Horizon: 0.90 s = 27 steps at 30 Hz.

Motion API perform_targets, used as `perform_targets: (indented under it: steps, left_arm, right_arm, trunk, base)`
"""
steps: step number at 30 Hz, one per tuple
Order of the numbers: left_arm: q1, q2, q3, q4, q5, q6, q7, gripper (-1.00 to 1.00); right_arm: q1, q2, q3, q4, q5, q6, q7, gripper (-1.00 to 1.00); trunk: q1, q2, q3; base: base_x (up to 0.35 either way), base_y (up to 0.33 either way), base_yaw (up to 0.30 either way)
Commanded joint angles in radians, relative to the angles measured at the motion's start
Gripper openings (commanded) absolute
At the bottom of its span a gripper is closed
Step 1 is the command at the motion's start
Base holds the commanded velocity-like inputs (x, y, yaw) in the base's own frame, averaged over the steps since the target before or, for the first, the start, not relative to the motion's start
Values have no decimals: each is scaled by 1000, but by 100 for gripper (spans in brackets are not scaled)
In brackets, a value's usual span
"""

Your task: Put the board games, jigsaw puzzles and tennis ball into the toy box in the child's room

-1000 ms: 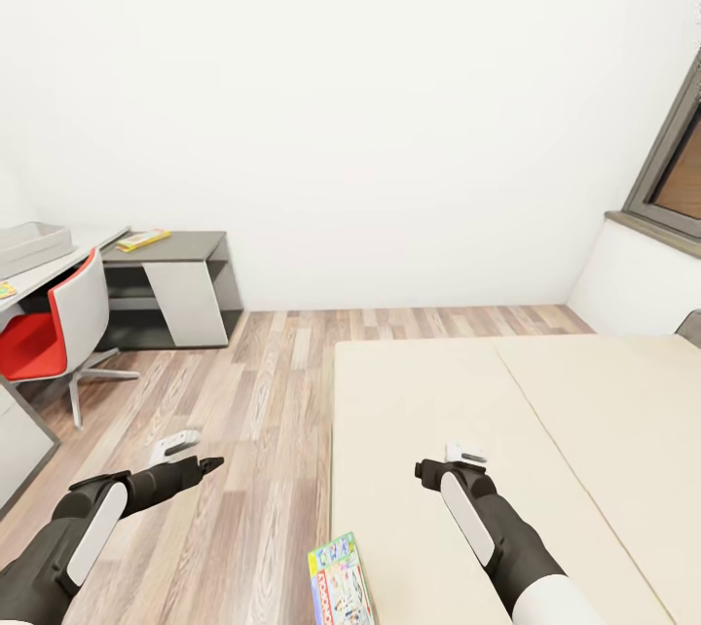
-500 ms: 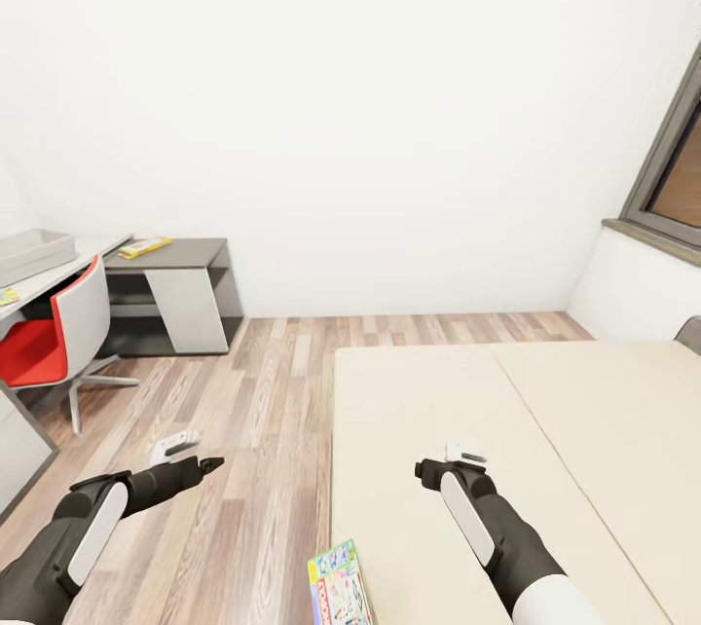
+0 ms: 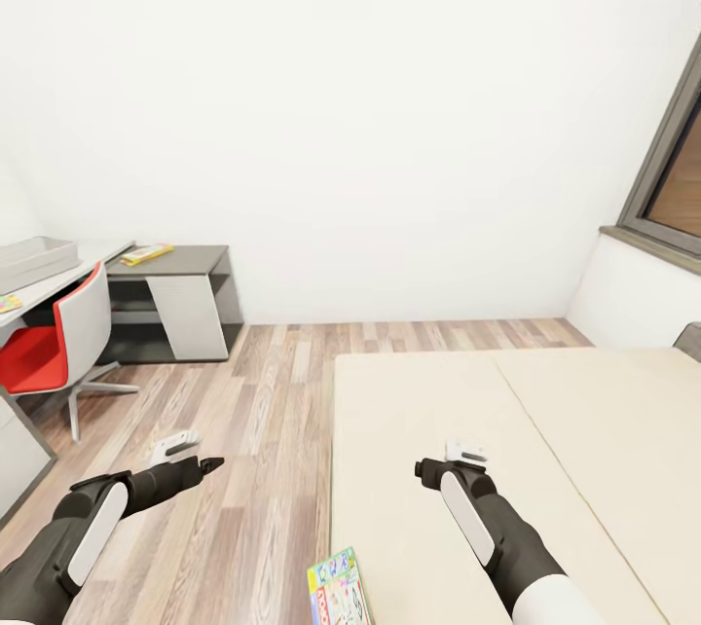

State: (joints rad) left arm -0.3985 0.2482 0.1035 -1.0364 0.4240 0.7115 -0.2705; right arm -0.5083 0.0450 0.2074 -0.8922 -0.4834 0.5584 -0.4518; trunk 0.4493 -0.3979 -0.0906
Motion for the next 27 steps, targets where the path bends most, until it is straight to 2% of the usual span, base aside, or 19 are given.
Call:
perform_targets:
  steps: [1, 12, 15, 27]
  left_arm:
    - [-1, -1, 2, -1, 1, 6, -4, 100]
    - [-1, 2, 2, -1, 1, 6, -4, 100]
    - [-2, -3, 7, -7, 2, 3, -3, 100]
    - [-2, 5, 7, -11, 4, 3, -3, 100]
  right_arm:
    - [-1, 0, 3, -2, -11, 2, -10, 100]
    - [-1, 0, 3, -28, -11, 0, -10, 100]
    - [-1, 16, 4, -40, -12, -3, -5, 100]
    - [-1, 32, 6, -43, -12, -3, -5, 100]
  trunk:
    - [1, -2, -1]
    - [1, -2, 3]
    - [1, -2, 3]
    - [1, -2, 3]
  base:
    - [0, 0, 26]
    - [0, 0, 14]
    - [0, 0, 0]
    - [0, 0, 0]
